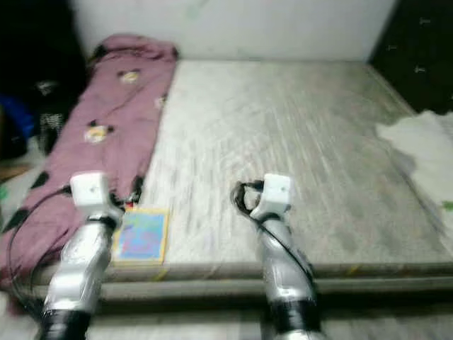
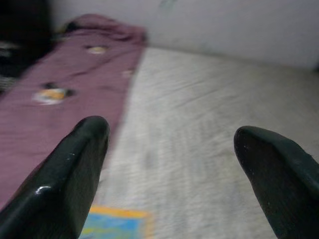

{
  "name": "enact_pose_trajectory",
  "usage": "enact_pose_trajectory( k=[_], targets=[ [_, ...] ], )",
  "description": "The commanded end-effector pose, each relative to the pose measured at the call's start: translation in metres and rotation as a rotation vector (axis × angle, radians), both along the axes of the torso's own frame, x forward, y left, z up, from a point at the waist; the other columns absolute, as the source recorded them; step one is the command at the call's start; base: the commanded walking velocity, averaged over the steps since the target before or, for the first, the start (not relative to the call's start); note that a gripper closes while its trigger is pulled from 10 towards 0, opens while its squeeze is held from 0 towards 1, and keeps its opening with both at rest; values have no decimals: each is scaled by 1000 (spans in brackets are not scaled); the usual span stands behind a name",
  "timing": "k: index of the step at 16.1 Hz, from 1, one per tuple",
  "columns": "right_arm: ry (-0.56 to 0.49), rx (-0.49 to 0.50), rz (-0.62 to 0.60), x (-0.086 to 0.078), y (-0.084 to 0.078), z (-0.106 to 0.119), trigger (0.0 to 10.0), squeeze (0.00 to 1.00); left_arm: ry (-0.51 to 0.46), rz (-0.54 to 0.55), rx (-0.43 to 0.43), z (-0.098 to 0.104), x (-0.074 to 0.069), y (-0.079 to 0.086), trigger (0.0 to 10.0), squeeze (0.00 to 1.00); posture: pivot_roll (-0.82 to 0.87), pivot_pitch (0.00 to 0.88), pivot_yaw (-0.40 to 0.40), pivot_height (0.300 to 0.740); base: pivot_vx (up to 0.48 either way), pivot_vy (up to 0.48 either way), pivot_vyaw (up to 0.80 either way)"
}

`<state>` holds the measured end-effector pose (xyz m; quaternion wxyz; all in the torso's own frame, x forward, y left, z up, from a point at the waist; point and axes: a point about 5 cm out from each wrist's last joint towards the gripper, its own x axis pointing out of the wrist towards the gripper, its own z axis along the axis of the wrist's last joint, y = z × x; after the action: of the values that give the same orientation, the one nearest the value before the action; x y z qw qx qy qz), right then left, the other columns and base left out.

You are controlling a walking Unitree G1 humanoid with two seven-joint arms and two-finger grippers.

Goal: Clean up the room

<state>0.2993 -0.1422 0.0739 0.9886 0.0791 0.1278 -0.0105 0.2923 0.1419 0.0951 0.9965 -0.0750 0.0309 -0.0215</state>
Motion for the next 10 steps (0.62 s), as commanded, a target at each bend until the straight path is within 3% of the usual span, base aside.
enact_pose_trajectory(
  k=[1,3,9,10],
  targets=[
    [-13,11,9,3,5,4,10000,0,3,-3,17,0,-2,6,10000,0,14,0,-17,740,330,0,0],
    [-13,10,10,3,5,4,10000,0,1,-12,9,0,-2,4,10000,0,15,0,-18,740,345,0,0],
    [-10,9,10,4,5,4,10000,0,28,18,-8,-2,0,2,10000,0,16,0,-19,740,0,0,0],
    [-8,9,9,4,5,3,10000,0,34,19,-6,-3,0,3,10000,0,16,0,-19,740,0,382,0]
  ],
)
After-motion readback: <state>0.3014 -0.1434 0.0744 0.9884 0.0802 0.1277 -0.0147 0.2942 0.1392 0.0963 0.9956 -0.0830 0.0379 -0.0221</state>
